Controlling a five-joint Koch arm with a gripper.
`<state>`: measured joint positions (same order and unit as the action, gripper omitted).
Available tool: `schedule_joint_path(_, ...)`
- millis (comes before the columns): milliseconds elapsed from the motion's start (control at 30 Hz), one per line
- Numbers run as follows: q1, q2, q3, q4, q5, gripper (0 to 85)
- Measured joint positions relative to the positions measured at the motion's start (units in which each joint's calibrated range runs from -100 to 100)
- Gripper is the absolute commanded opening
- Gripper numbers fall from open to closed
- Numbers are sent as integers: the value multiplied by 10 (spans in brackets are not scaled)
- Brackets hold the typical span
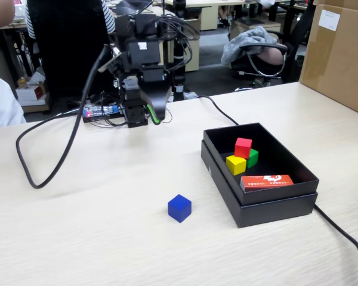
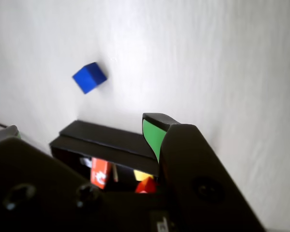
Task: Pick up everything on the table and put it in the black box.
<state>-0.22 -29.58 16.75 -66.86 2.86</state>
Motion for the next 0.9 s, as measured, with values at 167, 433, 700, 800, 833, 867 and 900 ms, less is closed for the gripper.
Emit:
schedule_joint_path(167,-5,157,132,2,-20,477)
schedule_joint_path(433,-10,475,412,-32,-42,476)
schedule_joint_path(700,-8,588,429,-43,-51,476)
schedule_joint_path(800,-7,616,431,-43,-52,476)
schedule_joint_path(833,-6,628,441,-46,-53,475)
schedule_joint_path(867,-6,641,449,-46,-53,475)
schedule_joint_path(900,-5,652,451,-46,-53,475)
